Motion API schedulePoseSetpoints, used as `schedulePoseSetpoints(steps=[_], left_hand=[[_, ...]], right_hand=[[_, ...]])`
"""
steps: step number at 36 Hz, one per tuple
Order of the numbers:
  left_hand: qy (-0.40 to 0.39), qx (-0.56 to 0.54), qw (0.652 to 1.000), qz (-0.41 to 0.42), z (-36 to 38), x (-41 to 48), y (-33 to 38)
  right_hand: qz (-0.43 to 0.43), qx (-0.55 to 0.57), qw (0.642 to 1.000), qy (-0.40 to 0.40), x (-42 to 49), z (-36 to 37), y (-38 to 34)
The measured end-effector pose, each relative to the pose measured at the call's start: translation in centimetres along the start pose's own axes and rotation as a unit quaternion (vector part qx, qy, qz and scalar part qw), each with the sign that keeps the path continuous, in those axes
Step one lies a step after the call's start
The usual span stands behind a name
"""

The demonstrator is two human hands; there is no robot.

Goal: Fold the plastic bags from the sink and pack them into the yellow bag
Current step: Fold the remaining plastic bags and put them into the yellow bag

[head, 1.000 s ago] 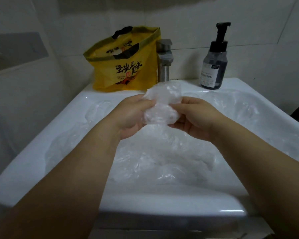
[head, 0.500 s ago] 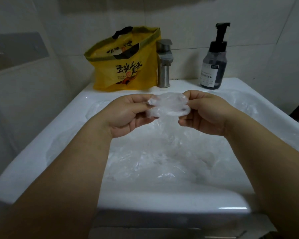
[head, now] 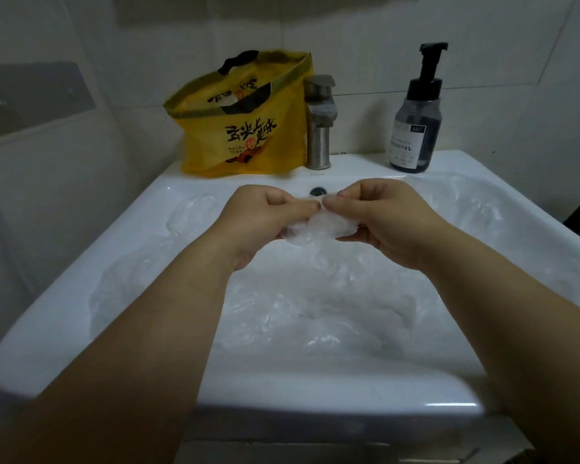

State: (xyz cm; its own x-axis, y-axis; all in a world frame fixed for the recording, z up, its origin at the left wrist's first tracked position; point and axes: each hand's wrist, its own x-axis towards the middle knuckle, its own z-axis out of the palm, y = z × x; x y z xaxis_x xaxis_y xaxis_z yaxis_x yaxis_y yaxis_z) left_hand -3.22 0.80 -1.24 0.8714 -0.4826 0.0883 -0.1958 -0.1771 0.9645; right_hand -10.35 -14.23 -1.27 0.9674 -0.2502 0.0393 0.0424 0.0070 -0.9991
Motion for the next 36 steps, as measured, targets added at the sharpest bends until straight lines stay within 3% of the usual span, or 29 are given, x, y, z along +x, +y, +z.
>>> schedulePoseSetpoints(steps=[7,12,19,24,30,36], left_hand=[[-0.008,-0.022,1.000,0.016,0.1,0.1,0.0],[-0.041,-0.154,0.987,0.014,-0.4,0.4,0.2],[-0.042,-0.243,0.969,0.015,-0.9,0.9,-0.2],[-0.014,-0.347,0.938,0.013,-0.4,1.4,-0.2],[-0.145,-0.202,0.966,-0.071,2.9,0.3,-0.9],[-0.073,-0.250,0.964,-0.061,3.3,0.7,-0.6]], right_hand=[[0.068,0.059,0.995,-0.033,0.0,0.0,0.0],[0.059,0.107,0.992,-0.005,-0.4,-0.4,-1.2],[0.114,0.094,0.988,-0.052,-0.6,-0.7,-1.3],[0.065,0.096,0.993,-0.009,-0.3,-0.1,-1.0],[0.019,0.087,0.994,-0.058,-0.5,1.4,0.0],[0.016,0.050,0.998,-0.039,-0.2,1.6,0.5]])
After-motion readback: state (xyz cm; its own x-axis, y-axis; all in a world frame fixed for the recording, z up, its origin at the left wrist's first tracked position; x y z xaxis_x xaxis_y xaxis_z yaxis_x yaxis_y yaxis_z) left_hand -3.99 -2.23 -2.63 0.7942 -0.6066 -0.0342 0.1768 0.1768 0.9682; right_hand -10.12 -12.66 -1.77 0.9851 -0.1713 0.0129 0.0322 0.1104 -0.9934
